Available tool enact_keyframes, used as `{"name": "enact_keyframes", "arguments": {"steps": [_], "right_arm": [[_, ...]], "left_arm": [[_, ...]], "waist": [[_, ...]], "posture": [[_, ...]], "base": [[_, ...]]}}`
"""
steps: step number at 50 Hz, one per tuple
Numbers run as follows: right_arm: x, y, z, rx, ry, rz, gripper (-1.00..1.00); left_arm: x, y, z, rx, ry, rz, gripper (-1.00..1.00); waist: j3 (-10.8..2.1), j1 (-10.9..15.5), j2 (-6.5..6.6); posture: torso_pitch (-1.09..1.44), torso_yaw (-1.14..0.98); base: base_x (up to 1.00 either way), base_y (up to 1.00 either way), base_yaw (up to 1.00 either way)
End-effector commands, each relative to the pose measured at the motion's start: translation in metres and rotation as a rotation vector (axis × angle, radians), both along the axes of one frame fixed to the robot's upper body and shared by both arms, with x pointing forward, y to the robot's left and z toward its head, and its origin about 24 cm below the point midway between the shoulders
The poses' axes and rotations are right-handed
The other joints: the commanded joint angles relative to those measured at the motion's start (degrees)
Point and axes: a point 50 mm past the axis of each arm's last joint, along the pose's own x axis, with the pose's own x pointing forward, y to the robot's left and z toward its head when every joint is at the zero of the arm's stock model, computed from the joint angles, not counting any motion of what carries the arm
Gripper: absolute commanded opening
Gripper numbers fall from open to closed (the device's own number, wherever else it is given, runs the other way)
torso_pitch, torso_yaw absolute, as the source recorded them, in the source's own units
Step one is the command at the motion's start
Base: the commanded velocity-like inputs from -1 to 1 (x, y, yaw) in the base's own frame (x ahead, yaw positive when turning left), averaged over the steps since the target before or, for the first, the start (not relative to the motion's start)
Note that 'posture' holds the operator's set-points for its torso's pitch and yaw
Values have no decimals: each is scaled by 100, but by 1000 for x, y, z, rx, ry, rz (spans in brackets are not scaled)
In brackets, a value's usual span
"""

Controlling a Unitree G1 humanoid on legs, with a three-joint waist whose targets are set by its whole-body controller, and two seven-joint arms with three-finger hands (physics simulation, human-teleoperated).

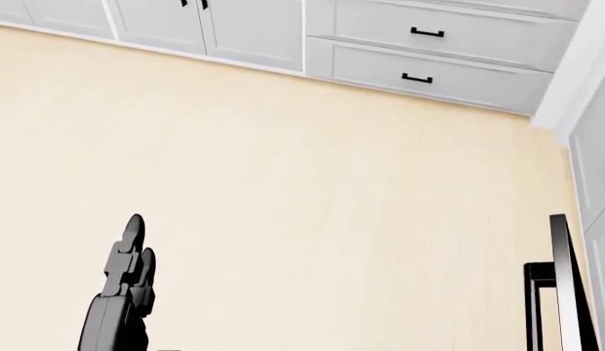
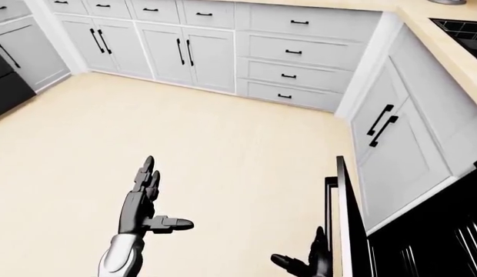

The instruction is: Close the dishwasher door

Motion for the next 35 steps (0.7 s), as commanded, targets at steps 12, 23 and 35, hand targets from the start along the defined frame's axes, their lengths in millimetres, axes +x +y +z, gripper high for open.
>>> {"name": "enact_keyframes", "arguments": {"steps": [12,23,35], "right_arm": [[-2,-30,10,-103,-21,-136,100],[-4,-34,9,-122,-3,-160,100],[-10,-40,9,-167,23,-205,100]], "left_arm": [[4,-2,15,2,-85,-6,100],[4,-2,15,2,-84,-7,100],[4,-2,15,2,-84,-6,100]], "waist": [[-65,-42,-43],[-61,-38,-47],[-55,-18,-50]], "posture": [[0,0],[0,0],[0,0]], "base": [[0,0,0],[0,0,0],[0,0,0]]}}
